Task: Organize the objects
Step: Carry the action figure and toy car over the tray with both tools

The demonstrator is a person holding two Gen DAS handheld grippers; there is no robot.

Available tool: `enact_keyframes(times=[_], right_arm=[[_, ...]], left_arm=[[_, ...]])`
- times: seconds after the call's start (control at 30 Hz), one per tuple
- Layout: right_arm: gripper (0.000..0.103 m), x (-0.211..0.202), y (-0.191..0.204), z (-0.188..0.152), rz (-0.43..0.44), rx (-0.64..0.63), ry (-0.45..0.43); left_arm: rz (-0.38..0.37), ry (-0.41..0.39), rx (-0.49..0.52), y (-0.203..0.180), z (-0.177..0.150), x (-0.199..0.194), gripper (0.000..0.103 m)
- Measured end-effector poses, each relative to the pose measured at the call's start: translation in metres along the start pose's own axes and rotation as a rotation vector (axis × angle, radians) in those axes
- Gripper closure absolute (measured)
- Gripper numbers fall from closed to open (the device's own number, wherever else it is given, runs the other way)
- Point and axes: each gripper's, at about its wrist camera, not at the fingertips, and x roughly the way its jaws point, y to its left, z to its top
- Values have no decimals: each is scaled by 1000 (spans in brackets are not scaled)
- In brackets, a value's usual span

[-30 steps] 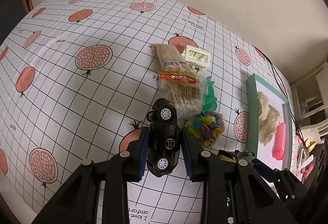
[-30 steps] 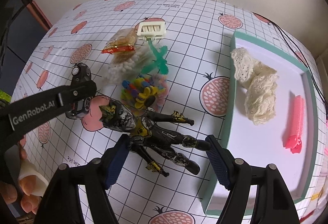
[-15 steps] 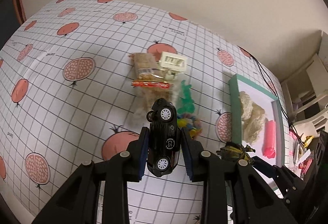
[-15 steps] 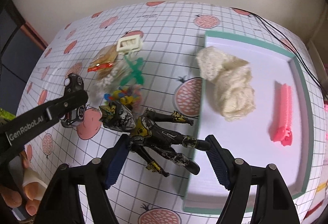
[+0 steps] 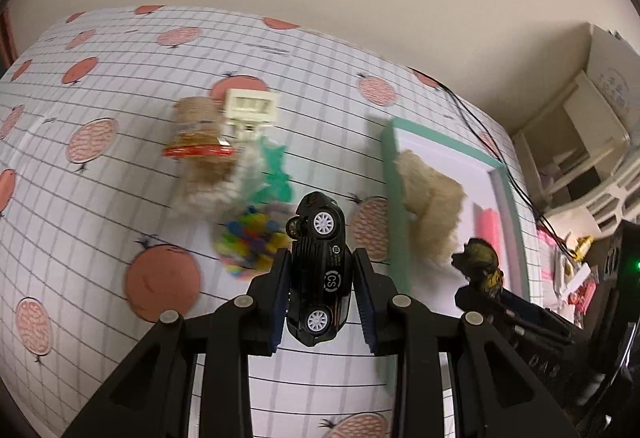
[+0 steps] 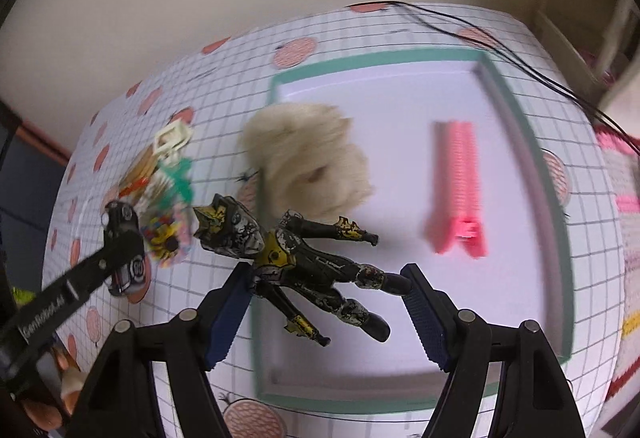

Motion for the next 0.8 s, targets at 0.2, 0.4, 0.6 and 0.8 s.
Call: enact_keyframes(times=[0.2, 0.4, 0.6, 0.8], right_arm=[[26, -7, -39, 1, -43, 101, -26], [26, -13, -70, 0, -119, 191, -60], [26, -15, -89, -2, -170, 266, -66], [26, -13, -97, -3, -204, 300, -58]], left_arm=[[-58, 16, 46, -31, -8, 9, 71], [-96, 28, 95, -57, -17, 17, 71], [-124, 41, 144, -75, -25, 25, 71], [-140, 61, 171, -84, -31, 31, 71]])
